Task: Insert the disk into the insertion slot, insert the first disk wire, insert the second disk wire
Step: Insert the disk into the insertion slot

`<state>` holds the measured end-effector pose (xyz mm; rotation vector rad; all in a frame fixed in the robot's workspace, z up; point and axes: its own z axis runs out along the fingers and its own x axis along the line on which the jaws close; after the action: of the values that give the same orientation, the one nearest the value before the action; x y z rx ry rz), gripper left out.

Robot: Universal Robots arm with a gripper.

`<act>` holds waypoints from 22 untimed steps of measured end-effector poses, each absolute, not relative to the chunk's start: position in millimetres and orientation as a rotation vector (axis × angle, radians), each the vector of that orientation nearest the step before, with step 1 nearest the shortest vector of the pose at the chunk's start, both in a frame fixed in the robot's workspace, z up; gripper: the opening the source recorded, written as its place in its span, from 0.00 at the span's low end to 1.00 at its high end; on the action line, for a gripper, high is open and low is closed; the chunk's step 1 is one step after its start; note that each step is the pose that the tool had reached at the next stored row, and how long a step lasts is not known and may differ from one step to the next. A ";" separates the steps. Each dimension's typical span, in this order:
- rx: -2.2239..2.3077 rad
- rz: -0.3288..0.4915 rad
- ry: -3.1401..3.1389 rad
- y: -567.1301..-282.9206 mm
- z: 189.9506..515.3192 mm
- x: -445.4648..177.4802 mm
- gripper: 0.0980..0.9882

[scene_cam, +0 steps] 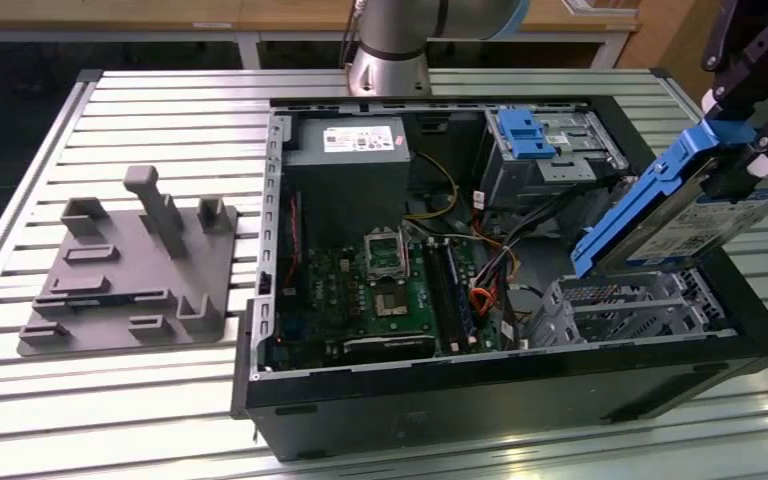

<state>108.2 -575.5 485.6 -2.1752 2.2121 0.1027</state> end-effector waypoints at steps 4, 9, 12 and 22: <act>-2.175 0.093 2.212 -575.4 485.0 107.8 0.30; -2.172 0.070 2.212 -575.5 483.6 107.8 0.30; -2.169 0.069 2.215 -575.5 482.8 107.7 0.30; -2.122 0.089 2.240 -575.4 478.6 108.3 0.30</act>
<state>108.3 -575.4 478.6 -2.1219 2.2395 0.0887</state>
